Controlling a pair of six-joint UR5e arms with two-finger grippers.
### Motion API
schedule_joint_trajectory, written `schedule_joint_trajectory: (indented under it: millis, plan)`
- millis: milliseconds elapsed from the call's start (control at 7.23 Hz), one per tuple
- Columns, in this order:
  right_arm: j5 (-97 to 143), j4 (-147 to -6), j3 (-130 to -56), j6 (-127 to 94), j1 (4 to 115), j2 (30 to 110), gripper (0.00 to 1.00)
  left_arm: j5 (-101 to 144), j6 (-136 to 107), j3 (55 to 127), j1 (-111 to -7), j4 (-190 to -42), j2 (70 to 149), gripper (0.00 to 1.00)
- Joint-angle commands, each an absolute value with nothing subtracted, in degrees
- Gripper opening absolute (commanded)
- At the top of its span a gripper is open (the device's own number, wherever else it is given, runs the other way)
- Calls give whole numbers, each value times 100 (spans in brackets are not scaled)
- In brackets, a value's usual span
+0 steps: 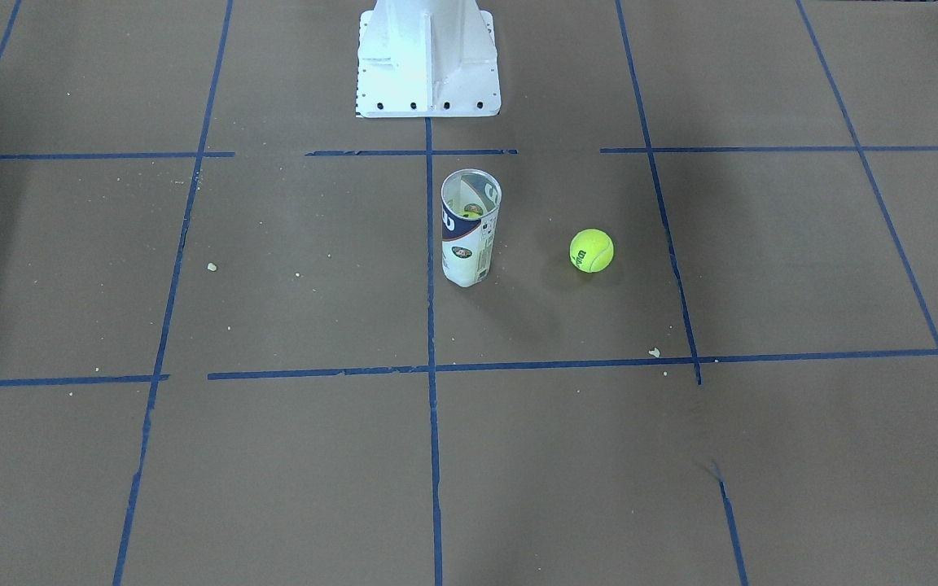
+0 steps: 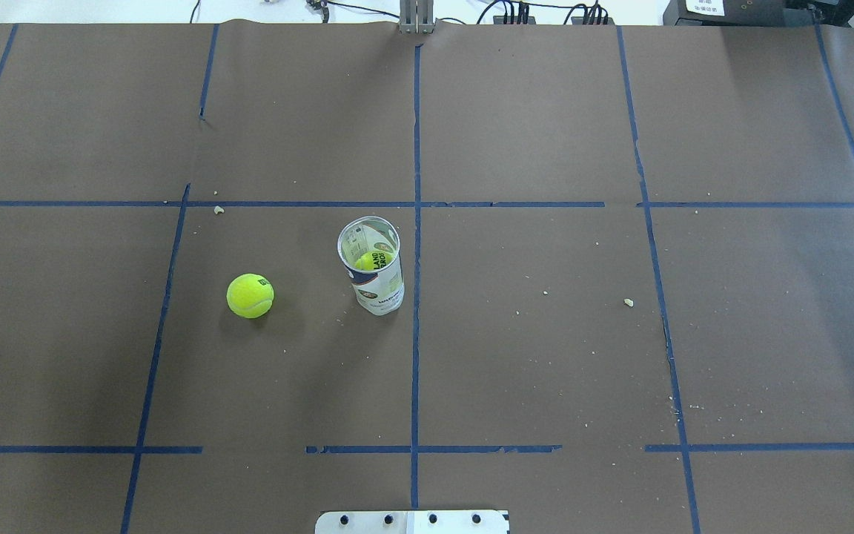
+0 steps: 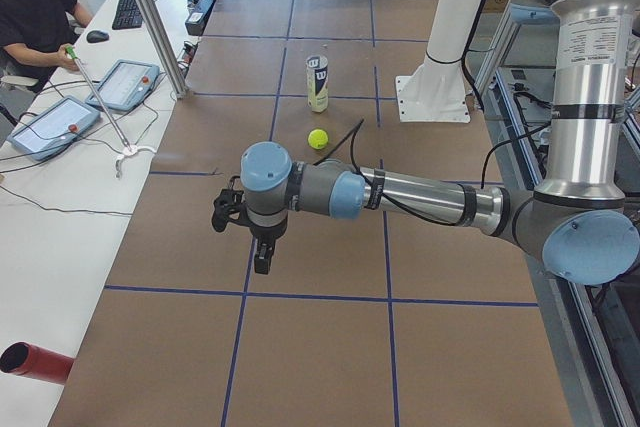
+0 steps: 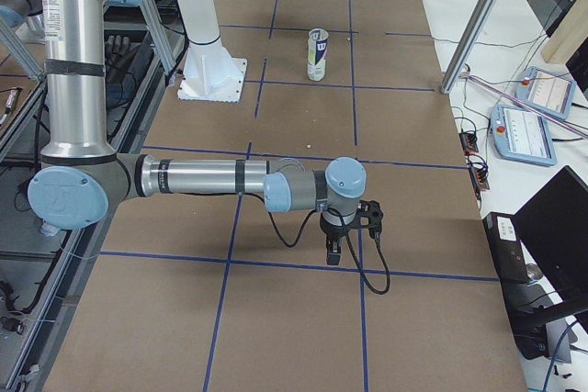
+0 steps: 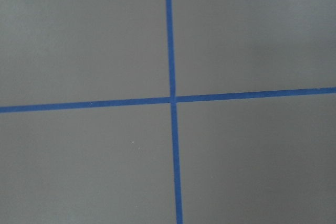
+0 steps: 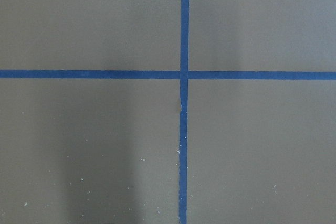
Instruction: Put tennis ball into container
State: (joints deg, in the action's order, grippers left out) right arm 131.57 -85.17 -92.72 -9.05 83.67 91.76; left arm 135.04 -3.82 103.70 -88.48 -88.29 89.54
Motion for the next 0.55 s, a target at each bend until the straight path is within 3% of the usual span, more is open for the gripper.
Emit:
schedule_joint_trajectory:
  millis: [0,415]
  plan:
    - [13157,-8517,-9272,-905,8367,9176,100,13500,-1277,10976,-8388,-7889,9567,100]
    - [13157,-8517,-9272,-905,8367,9176,100,13361,-2993,11083,-7360,-7752,10343,100]
